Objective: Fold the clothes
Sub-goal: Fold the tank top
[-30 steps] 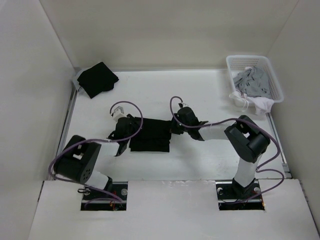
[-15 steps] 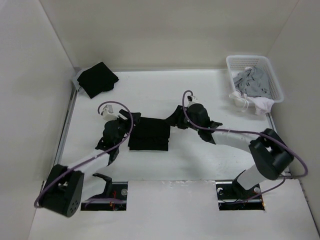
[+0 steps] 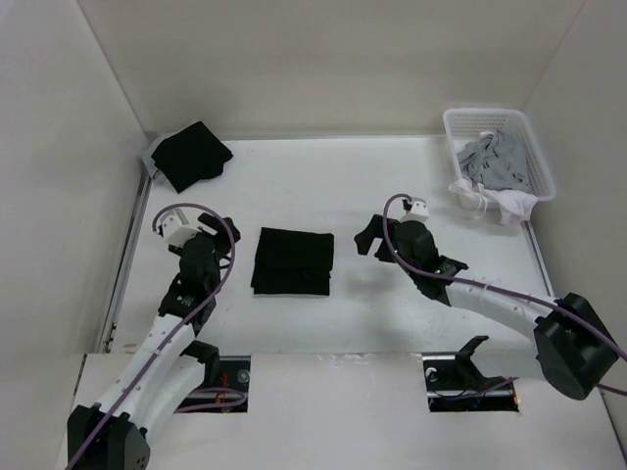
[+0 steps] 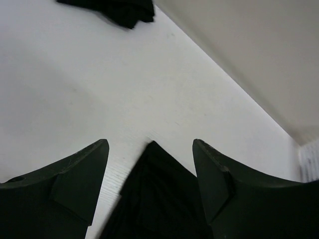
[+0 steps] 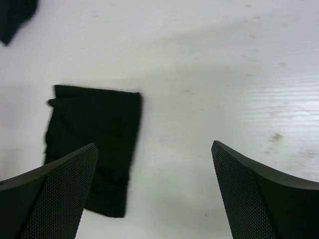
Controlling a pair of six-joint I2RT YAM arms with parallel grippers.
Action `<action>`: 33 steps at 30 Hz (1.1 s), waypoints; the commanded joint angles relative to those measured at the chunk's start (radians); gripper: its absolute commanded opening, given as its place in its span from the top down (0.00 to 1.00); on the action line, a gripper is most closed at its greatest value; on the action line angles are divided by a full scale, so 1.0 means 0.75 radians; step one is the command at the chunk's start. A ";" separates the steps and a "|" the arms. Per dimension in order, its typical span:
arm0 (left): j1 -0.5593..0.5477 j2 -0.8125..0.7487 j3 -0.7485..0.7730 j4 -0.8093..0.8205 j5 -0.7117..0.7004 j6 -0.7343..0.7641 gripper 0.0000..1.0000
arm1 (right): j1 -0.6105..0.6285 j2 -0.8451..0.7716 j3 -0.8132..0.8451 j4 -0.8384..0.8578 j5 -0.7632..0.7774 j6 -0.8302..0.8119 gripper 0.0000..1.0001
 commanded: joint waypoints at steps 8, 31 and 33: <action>0.206 -0.075 -0.045 -0.162 0.003 -0.053 0.30 | -0.139 0.045 0.037 -0.154 0.144 0.056 0.00; 0.126 0.105 -0.117 -0.087 0.312 0.015 0.16 | -0.133 0.066 0.029 -0.090 0.138 0.036 0.00; 0.114 0.136 -0.117 -0.087 0.341 0.023 0.15 | -0.133 0.058 0.023 -0.080 0.136 0.038 0.00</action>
